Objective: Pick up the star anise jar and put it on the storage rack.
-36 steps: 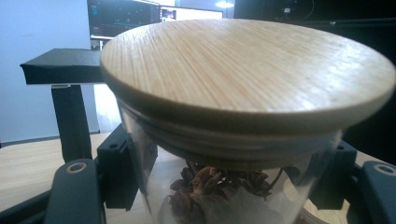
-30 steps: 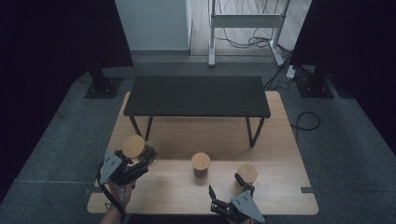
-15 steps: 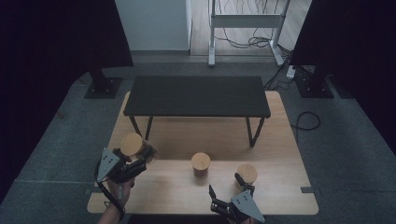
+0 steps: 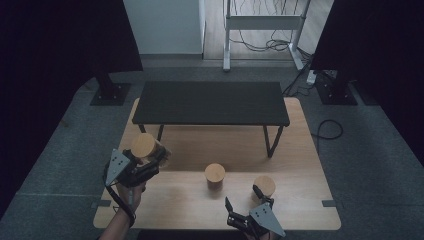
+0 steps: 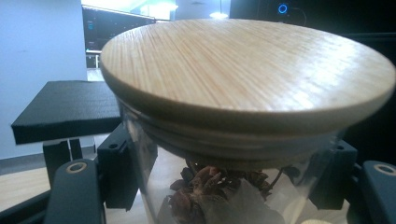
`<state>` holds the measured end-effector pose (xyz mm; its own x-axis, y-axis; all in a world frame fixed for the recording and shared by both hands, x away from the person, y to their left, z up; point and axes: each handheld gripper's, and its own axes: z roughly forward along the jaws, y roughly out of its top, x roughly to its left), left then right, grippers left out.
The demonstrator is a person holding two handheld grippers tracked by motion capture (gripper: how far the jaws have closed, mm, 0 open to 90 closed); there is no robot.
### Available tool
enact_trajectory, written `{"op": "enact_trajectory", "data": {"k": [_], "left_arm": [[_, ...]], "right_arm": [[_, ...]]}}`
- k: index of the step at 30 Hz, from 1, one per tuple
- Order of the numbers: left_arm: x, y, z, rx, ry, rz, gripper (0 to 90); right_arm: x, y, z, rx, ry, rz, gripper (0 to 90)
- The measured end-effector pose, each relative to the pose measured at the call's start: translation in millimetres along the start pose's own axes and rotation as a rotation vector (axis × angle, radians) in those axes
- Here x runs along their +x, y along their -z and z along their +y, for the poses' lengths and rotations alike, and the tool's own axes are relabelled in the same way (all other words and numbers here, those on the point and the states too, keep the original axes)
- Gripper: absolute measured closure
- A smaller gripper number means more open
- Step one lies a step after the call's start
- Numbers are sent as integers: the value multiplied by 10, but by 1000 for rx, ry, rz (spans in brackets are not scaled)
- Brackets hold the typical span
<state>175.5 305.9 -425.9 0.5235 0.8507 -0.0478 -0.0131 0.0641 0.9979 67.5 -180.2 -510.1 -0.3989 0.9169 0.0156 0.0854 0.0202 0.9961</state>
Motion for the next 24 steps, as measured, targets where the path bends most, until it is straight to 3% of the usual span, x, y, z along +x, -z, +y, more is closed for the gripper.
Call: {"op": "enact_trajectory", "data": {"k": [24], "left_arm": [[73,-263,272,-37,-34,-9,265]], "right_arm": [[-14,-10,4,7,-10,-13,35]]}}
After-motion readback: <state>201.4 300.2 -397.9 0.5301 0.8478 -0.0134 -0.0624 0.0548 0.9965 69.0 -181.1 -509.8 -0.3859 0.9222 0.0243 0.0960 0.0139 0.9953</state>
